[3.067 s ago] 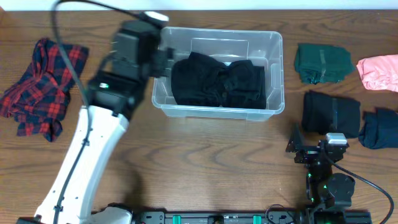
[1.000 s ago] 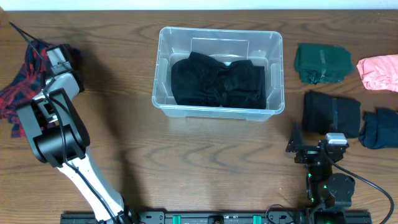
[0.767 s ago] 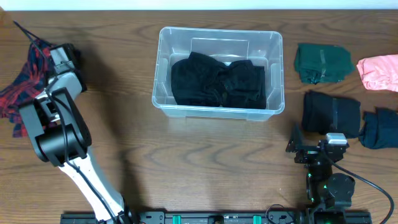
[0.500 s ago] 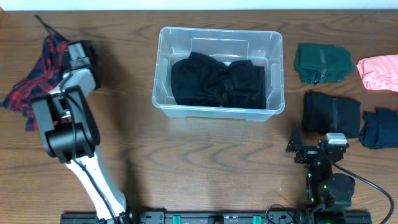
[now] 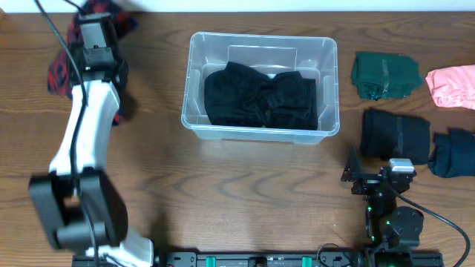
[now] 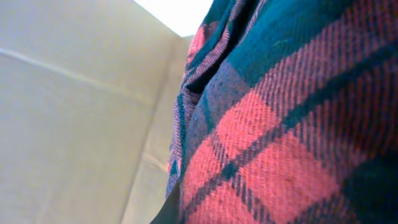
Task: Pack container
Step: 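Carry the red plaid shirt into the bin and lower it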
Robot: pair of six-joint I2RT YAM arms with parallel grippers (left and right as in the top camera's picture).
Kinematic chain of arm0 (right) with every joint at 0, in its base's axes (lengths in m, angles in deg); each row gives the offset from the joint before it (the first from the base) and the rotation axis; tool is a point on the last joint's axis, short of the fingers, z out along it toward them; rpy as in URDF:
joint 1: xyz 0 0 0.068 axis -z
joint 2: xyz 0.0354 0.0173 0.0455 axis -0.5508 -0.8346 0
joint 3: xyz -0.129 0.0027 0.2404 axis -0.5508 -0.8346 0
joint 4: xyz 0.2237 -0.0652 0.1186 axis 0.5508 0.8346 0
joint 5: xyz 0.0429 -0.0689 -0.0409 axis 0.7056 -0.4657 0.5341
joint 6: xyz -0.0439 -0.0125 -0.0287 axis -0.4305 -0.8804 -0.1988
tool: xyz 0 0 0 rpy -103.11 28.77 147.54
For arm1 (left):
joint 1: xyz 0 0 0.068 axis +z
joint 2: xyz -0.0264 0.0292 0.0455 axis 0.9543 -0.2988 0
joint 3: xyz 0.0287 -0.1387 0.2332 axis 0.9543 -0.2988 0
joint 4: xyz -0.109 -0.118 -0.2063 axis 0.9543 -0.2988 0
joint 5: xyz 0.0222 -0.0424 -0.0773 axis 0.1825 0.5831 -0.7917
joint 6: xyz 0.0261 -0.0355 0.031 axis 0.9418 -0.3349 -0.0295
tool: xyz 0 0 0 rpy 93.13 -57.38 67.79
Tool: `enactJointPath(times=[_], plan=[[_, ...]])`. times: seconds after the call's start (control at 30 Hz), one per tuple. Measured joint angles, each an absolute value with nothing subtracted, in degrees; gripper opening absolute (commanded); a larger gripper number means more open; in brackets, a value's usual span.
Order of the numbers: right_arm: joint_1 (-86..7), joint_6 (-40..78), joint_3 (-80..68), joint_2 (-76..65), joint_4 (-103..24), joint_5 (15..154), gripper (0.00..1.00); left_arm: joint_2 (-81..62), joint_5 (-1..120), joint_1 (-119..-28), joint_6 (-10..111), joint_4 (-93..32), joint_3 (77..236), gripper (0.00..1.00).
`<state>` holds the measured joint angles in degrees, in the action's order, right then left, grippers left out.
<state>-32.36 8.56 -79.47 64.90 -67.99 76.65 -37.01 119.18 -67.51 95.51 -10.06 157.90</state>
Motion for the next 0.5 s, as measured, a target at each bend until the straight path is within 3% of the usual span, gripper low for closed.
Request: enactJointPath(times=[0.23,0.5], plan=[[-32.36,8.56,-79.47,64.90,-67.99,76.67,0.99,-25.73,113.04,-76.98,96.21,-10.39,157.90,0.06],[-32.36,8.56,-79.47,64.90,-67.99,76.65,0.99,-24.95,109.26,-95.82,103.53,-11.37,157.90,0.06]])
